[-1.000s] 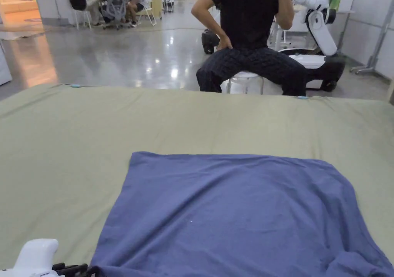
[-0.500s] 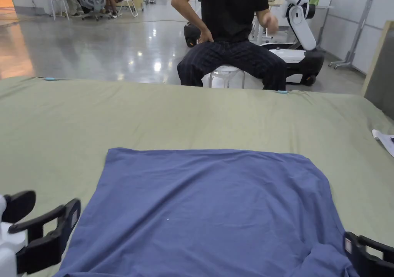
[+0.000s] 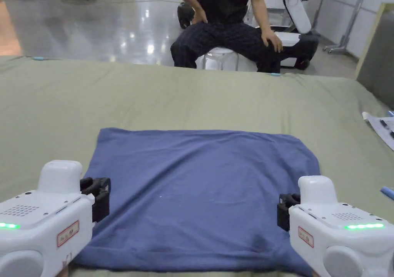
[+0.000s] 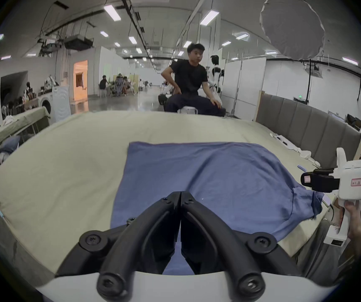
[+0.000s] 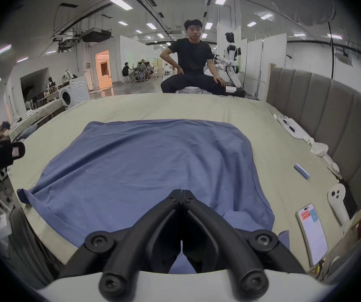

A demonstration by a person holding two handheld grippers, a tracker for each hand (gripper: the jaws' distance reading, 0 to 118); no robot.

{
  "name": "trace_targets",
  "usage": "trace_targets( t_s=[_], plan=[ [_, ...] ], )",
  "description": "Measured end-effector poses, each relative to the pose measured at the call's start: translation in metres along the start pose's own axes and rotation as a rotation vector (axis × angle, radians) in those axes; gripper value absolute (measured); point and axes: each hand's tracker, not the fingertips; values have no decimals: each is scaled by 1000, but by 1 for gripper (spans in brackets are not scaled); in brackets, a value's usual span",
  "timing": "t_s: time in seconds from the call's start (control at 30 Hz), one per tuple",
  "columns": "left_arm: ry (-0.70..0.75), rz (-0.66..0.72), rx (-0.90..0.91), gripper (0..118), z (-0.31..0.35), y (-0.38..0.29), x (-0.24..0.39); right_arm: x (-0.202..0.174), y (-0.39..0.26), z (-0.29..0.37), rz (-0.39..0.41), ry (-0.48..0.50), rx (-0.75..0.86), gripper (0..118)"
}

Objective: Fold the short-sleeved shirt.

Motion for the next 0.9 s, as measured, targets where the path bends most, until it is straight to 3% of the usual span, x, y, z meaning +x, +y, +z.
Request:
trace_targets(
  t_s=[0.43,0.67,0.7,0.8,0.9],
  plan=[
    [58,-1,-50,3,-19,0,-10,4,-4,-11,-78,-77,-27,0],
    [27,59,-38,4,7,1,-34,4,-5,0,-75,-35,-8,0],
    [24,63,-43,9,12,-1,-41,5,-5,1,-89,-17,-3,0],
    [-39,104,-80,62,22,-13,-61,8,-6,4,-98,-4,3,0],
    [31,73,-141,63,30,-28,-72,8,-6,8,-88,-3,4,0]
  ],
)
